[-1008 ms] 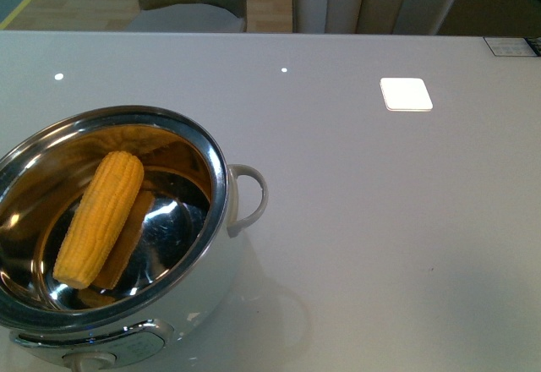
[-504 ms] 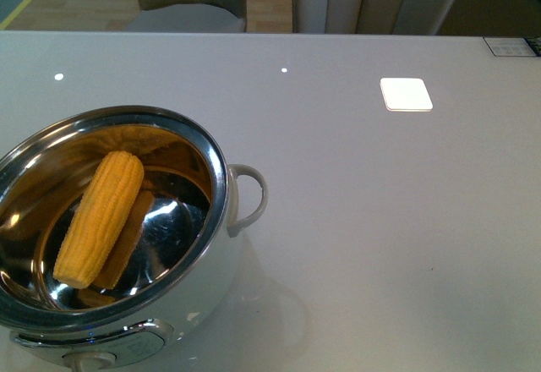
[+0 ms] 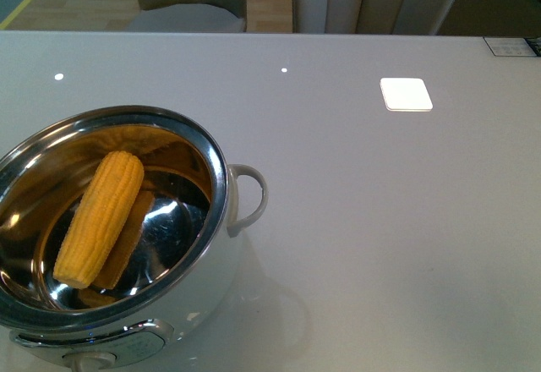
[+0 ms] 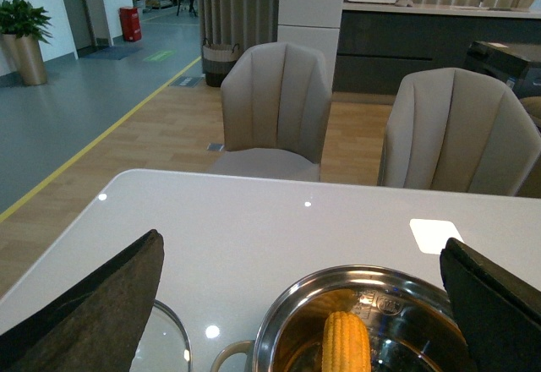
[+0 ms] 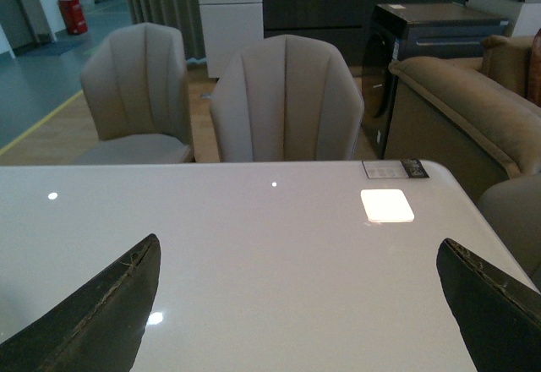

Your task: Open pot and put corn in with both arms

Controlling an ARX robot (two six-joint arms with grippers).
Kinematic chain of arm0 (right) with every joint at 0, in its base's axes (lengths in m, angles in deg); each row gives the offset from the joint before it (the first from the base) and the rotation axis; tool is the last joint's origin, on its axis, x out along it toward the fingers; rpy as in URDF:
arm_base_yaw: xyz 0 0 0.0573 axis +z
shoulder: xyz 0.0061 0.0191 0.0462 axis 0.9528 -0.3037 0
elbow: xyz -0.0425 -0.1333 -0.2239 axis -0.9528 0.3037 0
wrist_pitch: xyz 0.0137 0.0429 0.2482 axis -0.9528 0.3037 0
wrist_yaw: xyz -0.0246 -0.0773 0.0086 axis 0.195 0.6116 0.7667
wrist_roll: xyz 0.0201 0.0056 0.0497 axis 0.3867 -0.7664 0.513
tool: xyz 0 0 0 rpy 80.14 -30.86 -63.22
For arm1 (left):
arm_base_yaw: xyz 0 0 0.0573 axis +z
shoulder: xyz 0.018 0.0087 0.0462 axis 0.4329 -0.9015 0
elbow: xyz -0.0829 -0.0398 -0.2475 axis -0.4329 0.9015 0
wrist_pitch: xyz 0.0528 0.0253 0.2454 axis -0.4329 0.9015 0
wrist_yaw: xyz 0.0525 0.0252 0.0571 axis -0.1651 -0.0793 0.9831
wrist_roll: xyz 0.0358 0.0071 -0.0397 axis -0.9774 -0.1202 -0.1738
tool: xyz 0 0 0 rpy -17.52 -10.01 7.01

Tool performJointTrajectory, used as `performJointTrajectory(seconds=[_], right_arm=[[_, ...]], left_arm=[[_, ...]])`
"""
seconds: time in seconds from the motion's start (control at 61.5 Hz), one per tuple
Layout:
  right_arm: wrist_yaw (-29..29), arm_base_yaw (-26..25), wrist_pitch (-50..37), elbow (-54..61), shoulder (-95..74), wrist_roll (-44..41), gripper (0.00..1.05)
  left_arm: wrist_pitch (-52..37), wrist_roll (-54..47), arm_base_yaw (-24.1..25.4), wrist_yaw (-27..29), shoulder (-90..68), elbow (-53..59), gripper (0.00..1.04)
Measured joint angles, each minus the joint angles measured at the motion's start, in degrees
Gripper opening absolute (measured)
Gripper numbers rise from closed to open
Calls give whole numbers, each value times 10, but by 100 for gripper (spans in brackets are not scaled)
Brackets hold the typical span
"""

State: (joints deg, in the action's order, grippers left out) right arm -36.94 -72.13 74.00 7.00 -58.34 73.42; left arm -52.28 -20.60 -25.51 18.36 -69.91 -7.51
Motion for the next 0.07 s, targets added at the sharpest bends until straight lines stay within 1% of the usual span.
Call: performJointTrajectory(seconds=[0.065], right_arm=[[0, 0, 0, 0, 0, 0, 96]], left_arm=[[0, 0, 0, 0, 0, 0, 98]])
